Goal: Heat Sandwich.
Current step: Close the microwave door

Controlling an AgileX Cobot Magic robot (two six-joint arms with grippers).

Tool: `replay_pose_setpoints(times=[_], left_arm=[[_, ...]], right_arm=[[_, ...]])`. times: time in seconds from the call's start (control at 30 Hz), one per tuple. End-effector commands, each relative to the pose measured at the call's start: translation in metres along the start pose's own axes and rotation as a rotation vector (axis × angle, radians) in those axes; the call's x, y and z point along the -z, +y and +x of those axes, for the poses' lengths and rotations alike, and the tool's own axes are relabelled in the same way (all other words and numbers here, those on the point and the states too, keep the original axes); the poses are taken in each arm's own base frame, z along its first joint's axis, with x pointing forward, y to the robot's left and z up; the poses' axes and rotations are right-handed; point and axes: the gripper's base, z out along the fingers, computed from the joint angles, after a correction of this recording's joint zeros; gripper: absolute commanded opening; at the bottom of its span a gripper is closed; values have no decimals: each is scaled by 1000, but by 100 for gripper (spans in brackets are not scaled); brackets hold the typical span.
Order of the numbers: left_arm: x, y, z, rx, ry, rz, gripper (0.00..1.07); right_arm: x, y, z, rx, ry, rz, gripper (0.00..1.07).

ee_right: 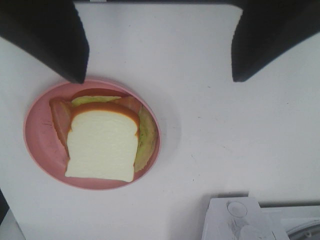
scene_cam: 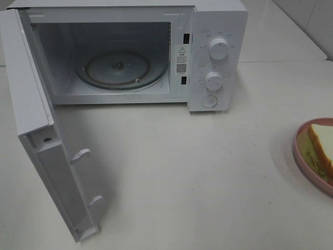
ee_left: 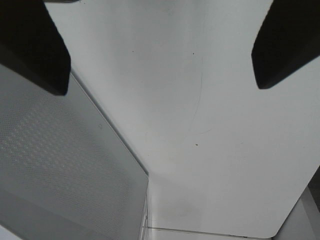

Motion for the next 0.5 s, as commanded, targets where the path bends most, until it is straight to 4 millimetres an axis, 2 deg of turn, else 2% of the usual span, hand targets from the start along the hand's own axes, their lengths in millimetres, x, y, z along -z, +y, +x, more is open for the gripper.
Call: replay_pose_setpoints(times=[0.03,0.13,0.5], left_arm=[[2,0,0,14,-24,11,91],[2,0,0,14,-24,11,91],[2,0,1,14,-25,11,91]], right_arm=[[4,-1,4,-3,-46,9,76],[10,-1,8,2,-94,6,76],[11,-3,9,26,-100,27,76]])
